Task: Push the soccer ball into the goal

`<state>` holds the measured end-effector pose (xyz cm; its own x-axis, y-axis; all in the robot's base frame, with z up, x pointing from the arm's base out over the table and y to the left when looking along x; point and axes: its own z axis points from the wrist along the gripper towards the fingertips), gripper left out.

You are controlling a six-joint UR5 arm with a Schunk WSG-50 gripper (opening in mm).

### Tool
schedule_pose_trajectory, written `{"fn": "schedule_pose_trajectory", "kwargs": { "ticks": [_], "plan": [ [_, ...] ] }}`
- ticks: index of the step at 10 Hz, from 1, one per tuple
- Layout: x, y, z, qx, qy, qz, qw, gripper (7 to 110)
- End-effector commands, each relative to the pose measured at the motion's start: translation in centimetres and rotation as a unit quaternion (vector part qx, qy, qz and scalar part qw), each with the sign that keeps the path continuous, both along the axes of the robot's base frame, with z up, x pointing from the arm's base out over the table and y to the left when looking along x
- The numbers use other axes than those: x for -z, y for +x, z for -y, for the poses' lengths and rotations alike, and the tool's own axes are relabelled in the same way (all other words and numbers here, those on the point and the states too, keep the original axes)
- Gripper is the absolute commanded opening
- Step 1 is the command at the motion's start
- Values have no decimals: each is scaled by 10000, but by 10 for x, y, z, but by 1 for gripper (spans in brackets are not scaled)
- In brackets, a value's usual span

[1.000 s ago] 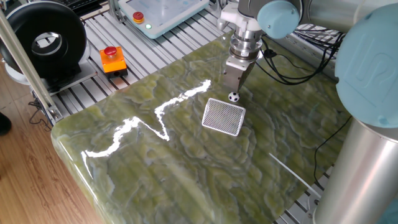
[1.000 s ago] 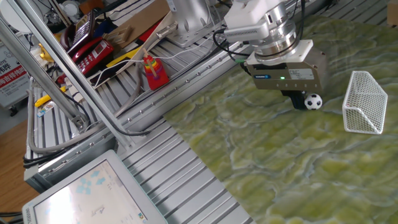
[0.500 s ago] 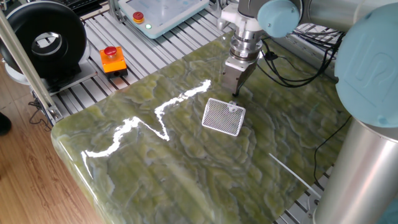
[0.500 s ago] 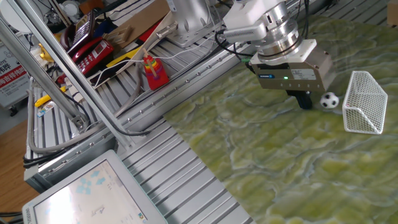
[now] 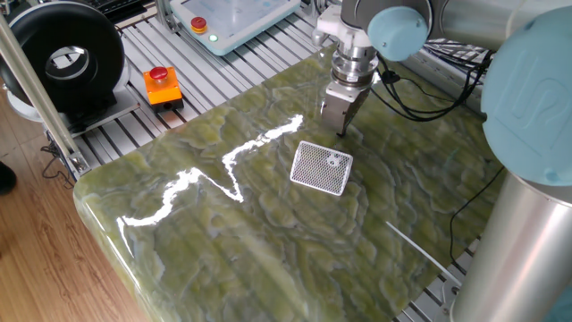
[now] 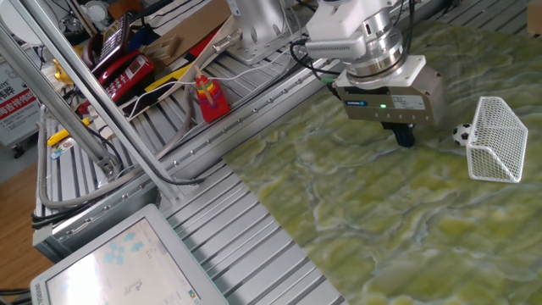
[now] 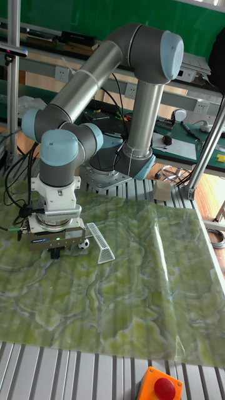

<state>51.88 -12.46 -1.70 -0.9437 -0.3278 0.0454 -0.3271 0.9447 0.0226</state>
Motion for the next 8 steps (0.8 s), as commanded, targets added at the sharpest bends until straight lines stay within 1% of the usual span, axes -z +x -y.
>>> {"fn": "schedule_pose_trajectory", "kwargs": {
  "ticks": [1,2,3,4,5,6,7,8],
  "plan": [
    [-3,-5,-16,297,312,-119,9990,7],
    [-5,-10,-30,525,491,-251,9971,7],
    [-9,-12,-42,798,601,-353,9944,7],
    [-12,-12,-52,919,732,-405,9922,7],
    [-11,-11,-50,913,726,-388,9924,7],
    [-11,-12,-48,917,675,-361,9928,7],
    [-16,-3,-25,788,272,-79,9965,7],
    [-33,0,-5,584,-3,28,9983,7]
  ]
}}
